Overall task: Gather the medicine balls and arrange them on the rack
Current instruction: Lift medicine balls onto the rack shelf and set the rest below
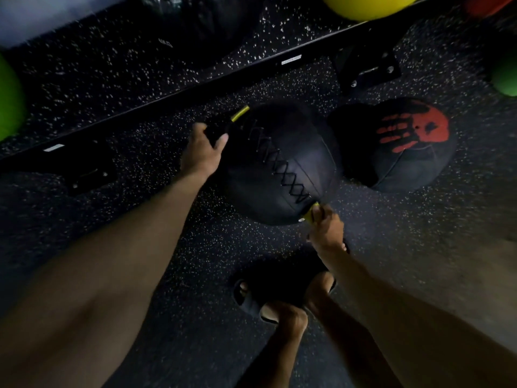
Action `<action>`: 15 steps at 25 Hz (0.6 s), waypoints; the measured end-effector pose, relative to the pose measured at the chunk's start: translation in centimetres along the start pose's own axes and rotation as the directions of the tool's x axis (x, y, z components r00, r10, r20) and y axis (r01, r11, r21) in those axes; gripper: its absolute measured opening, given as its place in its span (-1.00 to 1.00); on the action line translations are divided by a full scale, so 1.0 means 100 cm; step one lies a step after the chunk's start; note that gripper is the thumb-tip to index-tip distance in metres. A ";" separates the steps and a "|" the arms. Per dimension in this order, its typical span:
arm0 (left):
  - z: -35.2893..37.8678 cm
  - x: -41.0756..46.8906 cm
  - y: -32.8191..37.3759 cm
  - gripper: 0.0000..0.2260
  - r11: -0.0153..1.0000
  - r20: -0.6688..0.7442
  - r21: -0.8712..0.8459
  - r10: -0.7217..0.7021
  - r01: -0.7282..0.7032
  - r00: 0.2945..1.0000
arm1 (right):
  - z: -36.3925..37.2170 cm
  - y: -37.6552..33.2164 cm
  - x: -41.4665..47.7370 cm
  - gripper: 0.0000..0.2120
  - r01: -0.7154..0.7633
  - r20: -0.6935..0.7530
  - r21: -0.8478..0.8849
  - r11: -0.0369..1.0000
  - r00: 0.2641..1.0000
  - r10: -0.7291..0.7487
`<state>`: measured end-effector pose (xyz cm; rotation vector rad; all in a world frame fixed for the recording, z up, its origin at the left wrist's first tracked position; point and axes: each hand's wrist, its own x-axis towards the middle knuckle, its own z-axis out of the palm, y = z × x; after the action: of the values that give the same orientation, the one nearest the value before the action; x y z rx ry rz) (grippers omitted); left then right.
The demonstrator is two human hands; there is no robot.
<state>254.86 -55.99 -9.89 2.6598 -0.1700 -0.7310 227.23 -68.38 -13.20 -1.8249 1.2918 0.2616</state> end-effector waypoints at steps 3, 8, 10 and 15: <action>0.015 0.005 0.029 -0.50 0.982 0.150 0.086 0.152 -0.166 0.977 | -0.020 0.041 -0.007 -0.74 -0.112 -0.007 -0.027 0.993 0.994 0.112; 0.064 -0.033 0.056 -0.75 0.856 0.272 0.307 0.340 -0.416 0.900 | -0.050 0.088 -0.034 -0.75 -0.163 0.014 -0.040 0.986 0.986 0.164; 0.077 -0.055 0.051 -0.76 0.789 0.265 0.356 0.429 -0.501 0.864 | -0.062 0.100 -0.045 -0.81 -0.163 0.006 -0.097 0.982 0.986 0.164; 0.088 -0.072 0.041 -0.52 0.873 0.343 0.347 0.223 -0.344 0.913 | -0.079 0.117 -0.067 -0.85 -0.150 0.058 -0.127 0.981 0.986 0.158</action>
<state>244.15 -61.10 -11.91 2.7837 -0.8666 -1.0810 211.99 -70.84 -10.49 -1.8028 1.3980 0.4924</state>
